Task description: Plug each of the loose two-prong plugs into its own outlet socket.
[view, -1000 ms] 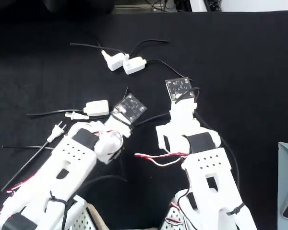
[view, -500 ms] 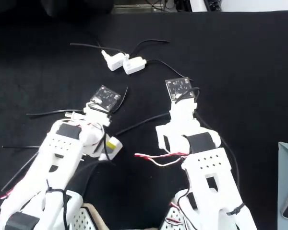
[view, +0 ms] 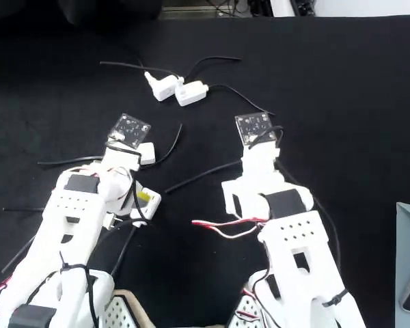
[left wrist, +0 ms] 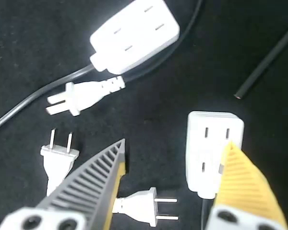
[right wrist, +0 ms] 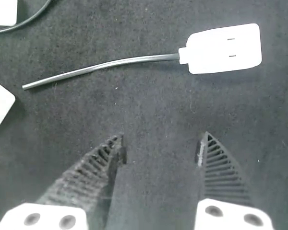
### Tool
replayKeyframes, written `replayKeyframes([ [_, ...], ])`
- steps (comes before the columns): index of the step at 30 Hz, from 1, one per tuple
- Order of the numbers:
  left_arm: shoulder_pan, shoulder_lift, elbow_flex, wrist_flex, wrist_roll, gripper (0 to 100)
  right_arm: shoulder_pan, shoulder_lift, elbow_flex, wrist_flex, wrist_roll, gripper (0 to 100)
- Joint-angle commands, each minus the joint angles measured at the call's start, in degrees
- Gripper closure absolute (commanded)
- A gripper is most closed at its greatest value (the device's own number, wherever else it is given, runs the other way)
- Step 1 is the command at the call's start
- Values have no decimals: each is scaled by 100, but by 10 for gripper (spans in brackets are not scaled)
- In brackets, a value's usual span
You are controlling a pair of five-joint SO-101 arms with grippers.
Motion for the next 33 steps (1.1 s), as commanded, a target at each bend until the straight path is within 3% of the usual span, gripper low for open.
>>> replayKeyframes([
  [1, -251, -79, -576, 281, -35, 690, 79, -101, -31, -44, -26, 760],
  [10, -1622, 0, -2149, 1837, -44, 688, 53, -75, -31, -44, -26, 760],
  [13, -1771, 0, -2404, 2725, -404, 686, 53, -75, -31, -44, -26, 760],
  [16, -1815, 0, -2334, 3121, -1011, 686, 53, -75, -31, -44, -26, 760],
  [19, -1780, 0, -1903, 2884, -1793, 686, 53, -75, -31, -44, -26, 760],
  [22, -1798, 0, -1358, 2136, -2268, 686, 53, -75, -22, -35, -26, 760],
  [28, -2088, 0, -866, 633, -2338, 687, 53, -75, -22, -35, -26, 760],
  [33, -2123, 0, -875, 114, -2330, 689, 44, -75, -22, -35, -26, 760],
])
